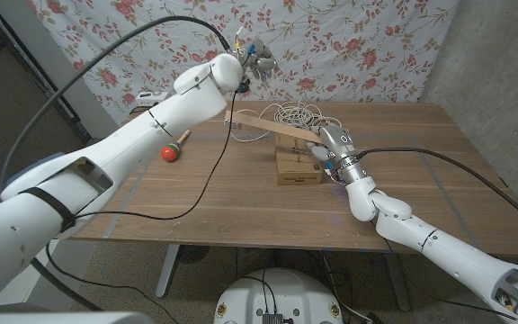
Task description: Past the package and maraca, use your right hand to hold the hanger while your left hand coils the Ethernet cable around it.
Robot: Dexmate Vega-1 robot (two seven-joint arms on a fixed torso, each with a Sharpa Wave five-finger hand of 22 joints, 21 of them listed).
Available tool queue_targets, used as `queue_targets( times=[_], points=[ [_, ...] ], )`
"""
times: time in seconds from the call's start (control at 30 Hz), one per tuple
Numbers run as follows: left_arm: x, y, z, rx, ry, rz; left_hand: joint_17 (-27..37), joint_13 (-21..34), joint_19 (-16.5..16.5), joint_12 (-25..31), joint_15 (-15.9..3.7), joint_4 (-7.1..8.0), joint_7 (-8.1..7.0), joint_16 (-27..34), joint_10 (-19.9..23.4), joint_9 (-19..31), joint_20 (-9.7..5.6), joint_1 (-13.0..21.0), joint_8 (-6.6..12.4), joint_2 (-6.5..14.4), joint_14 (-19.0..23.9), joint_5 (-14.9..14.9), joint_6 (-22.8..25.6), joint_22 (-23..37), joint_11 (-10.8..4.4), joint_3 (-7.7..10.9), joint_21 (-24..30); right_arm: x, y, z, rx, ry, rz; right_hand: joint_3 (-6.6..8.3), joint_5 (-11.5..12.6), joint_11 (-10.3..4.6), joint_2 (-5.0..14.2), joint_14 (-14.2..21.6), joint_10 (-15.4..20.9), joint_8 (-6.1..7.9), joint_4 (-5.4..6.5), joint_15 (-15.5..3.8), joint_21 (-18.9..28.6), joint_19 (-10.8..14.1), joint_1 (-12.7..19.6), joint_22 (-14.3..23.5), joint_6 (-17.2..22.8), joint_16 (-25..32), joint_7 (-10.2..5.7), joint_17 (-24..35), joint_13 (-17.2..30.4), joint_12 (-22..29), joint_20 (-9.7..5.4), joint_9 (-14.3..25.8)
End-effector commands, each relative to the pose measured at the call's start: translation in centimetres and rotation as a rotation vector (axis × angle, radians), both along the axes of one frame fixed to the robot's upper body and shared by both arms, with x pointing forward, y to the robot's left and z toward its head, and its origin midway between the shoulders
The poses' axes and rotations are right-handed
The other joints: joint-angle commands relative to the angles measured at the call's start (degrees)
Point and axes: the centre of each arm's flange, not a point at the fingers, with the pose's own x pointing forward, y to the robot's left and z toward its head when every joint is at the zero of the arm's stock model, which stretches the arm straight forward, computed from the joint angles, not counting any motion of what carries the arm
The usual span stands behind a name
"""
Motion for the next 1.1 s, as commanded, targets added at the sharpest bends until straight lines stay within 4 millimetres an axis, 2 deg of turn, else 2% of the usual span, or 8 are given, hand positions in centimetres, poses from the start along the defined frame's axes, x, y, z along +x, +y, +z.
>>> queue_targets(
  times=[0.03, 0.1, 0.2, 0.27, 0.43, 0.53, 0.87, 1.1],
  points=[
    [3.2, 0.8, -0.3, 0.255, 0.153, 0.217, -1.88, -6.25, -9.60, -11.59, 1.30, -3.22, -4.54, -3.33, -11.19, -4.08, 2.14, 1.51, -4.10, -0.72, -13.56, 0.73, -6.62, -0.13, -1.79, -3.19, -0.80, -0.1, -0.6, 0.1, 0.012, 0.005, 0.007, 0.42, 0.31, 0.00, 7.95, -0.32, 0.15, 0.37, -0.18, -3.87, 0.25, -0.06, -7.26, 0.16, 1.70, 0.39, 1.49, 0.21, 0.37, 0.64, -5.08, 0.12],
    [3.9, 0.7, -0.3, 0.294, 0.148, 0.230, -2.07, -7.57, -11.17, -13.81, 0.90, -4.11, -6.44, -3.67, -12.80, -5.09, 2.33, 2.45, -4.60, -0.33, -15.96, 1.09, -8.40, -0.25, -3.09, -3.65, -0.99, -0.1, -0.7, 0.1, 0.014, 0.004, 0.007, 0.42, 0.30, 0.15, 7.95, -0.32, 0.15, 0.42, -0.19, -3.87, 0.27, -0.03, -7.26, 0.16, 1.67, 0.42, 1.44, 0.21, 0.35, 0.64, -5.09, 0.20],
    [5.0, 0.5, -0.1, 0.364, 0.126, 0.238, -2.65, -9.03, -12.06, -16.41, 0.40, -5.20, -8.04, -4.33, -15.02, -6.30, 1.92, 3.65, -4.94, -0.31, -18.20, 1.61, -10.51, -0.56, -4.78, -4.01, -1.32, -0.2, -0.7, 0.1, 0.015, 0.004, 0.008, 0.44, 0.29, 0.18, 7.94, -0.34, 0.25, 0.37, -0.20, -3.87, 0.29, -0.05, -7.27, 0.15, 1.70, 0.52, 1.51, 0.21, -0.23, 0.34, -5.06, 0.05],
    [5.6, 0.2, -0.1, 0.424, 0.095, 0.235, -3.03, -9.83, -13.33, -17.45, -0.02, -5.93, -9.52, -5.02, -15.28, -7.00, 2.25, 4.61, -4.92, -0.25, -19.89, 2.04, -11.37, -0.85, -5.20, -3.95, -1.95, -0.2, -0.7, 0.1, 0.016, 0.002, 0.010, 0.44, 0.29, 0.08, 7.93, -0.35, 0.09, 0.41, -0.20, -3.87, 0.29, -0.02, -7.28, 0.14, 1.68, 0.57, 1.58, 0.21, 0.36, 0.67, -5.09, 0.12],
    [7.2, -0.6, 0.1, 0.557, 0.063, 0.214, -2.59, -11.34, -15.11, -19.47, -0.95, -7.00, -11.39, -5.94, -15.78, -8.40, 1.88, 5.68, -4.90, -1.23, -23.40, 2.91, -13.08, -1.41, -7.19, -4.42, -3.45, -0.3, -0.8, 0.2, 0.019, -0.002, 0.013, 0.46, 0.28, 0.05, 7.92, -0.39, 0.23, 0.44, -0.21, -3.86, 0.31, -0.02, -7.29, 0.14, 1.70, 0.67, 1.57, 0.21, 0.03, 0.55, -5.12, 0.12],
    [8.0, -1.0, 0.2, 0.606, 0.085, 0.199, -2.45, -12.35, -16.19, -21.04, -1.27, -7.06, -11.69, -7.06, -16.62, -9.37, 2.14, 5.42, -4.89, -2.37, -26.43, 3.75, -14.83, -1.67, -7.76, -5.30, -4.79, -0.3, -0.9, 0.2, 0.023, -0.004, 0.012, 0.46, 0.28, 0.09, 7.92, -0.41, 0.14, 0.49, -0.20, -3.86, 0.32, 0.02, -7.31, 0.13, 1.67, 0.73, 1.52, 0.21, 0.79, 1.01, -5.11, 0.19],
    [9.8, -3.6, -0.5, 0.843, 0.103, 0.150, -2.43, -14.12, -21.65, -23.94, 0.67, -7.42, -13.39, -9.49, -18.90, -11.36, 3.83, 4.60, -4.76, -7.25, -32.92, 6.22, -17.19, -2.02, -8.65, -8.44, -9.65, -0.2, -1.0, 0.1, 0.037, -0.001, 0.008, 0.51, 0.25, 0.15, 7.91, -0.42, 0.11, 0.58, -0.27, -3.86, 0.38, -0.04, -7.31, 0.14, 1.70, 1.06, 1.59, 0.19, 0.70, 1.12, -5.10, 0.13],
    [10.0, -4.8, -1.4, 0.948, 0.075, 0.129, -2.71, -15.01, -21.30, -24.21, -1.20, -8.40, -15.93, -9.56, -17.73, -12.28, 3.60, 7.20, -3.96, -7.55, -33.11, 8.40, -16.18, -1.96, -10.35, -8.72, -11.56, 0.0, -1.0, 0.2, 0.038, -0.002, 0.009, 0.56, 0.24, 0.25, 7.91, -0.51, 0.31, 0.66, -0.29, -3.86, 0.37, -0.09, -7.31, 0.12, 1.82, 1.23, 1.74, 0.20, -0.11, 0.78, -5.10, 0.06]
  ],
)
